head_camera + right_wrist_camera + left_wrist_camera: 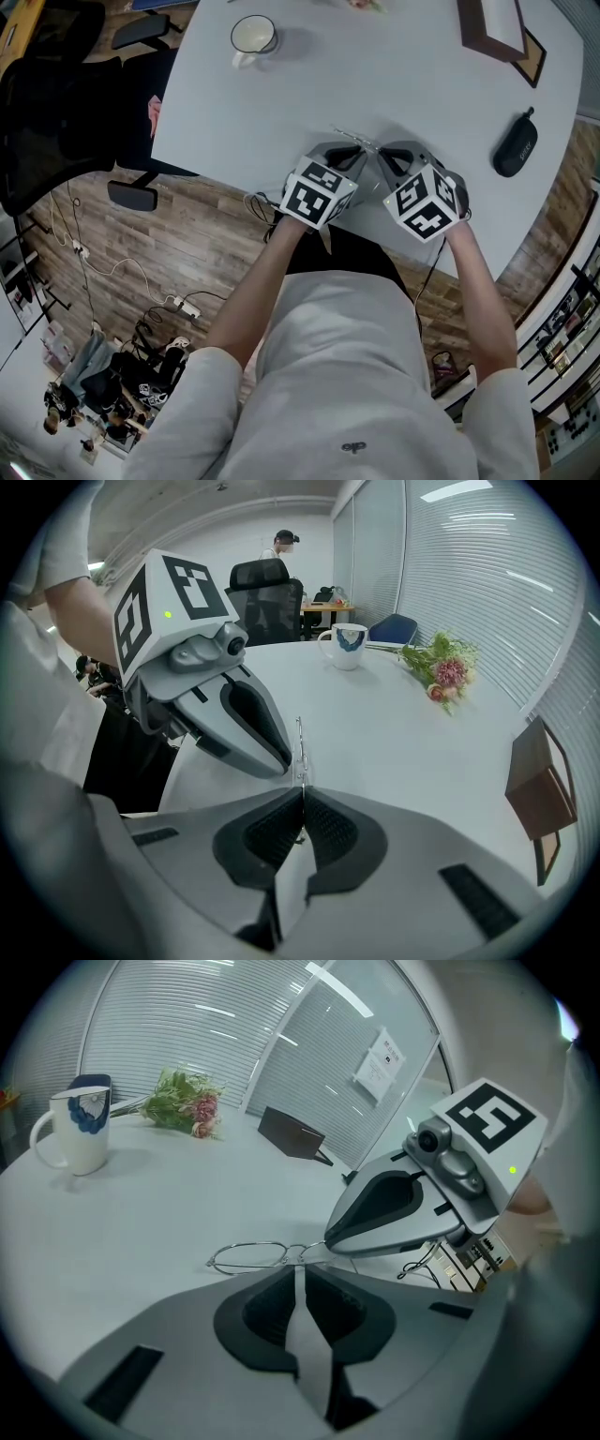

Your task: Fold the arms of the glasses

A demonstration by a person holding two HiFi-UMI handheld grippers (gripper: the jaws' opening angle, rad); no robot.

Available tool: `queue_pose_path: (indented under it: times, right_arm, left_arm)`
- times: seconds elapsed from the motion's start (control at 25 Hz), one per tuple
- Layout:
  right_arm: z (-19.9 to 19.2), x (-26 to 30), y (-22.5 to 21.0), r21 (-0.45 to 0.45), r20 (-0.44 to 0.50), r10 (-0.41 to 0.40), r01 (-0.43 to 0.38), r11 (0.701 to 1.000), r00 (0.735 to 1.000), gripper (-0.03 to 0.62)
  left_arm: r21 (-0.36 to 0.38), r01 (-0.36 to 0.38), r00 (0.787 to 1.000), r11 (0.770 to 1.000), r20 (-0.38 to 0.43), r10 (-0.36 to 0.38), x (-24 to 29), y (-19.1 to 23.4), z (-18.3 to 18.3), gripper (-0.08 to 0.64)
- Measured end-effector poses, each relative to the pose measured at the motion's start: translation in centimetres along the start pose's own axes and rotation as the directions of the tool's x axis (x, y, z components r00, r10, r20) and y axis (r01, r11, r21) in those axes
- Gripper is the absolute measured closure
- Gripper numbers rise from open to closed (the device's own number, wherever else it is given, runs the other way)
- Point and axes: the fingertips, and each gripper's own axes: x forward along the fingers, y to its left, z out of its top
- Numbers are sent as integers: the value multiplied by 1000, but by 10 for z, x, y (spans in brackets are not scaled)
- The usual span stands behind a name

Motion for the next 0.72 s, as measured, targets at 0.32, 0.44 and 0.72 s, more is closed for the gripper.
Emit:
queue_pose_path:
  times: [0.32,0.44,0.72]
  right_arm:
    - [0,3,-3,14,1,-5,5,1000,1000,581]
    - [0,3,-3,13,0,-9,9,1000,1000,581]
    - [0,2,-3,-2,-2,-16,16,1000,1000,581]
  left_arm:
    - [25,9,1000,1000,-8,-9,-16,-11,-7,512]
    - [41,67,998,997,-18,-66,-24,-28,-18,512]
    - [72,109,993,991,-58,-105,-31,-55,-45,512]
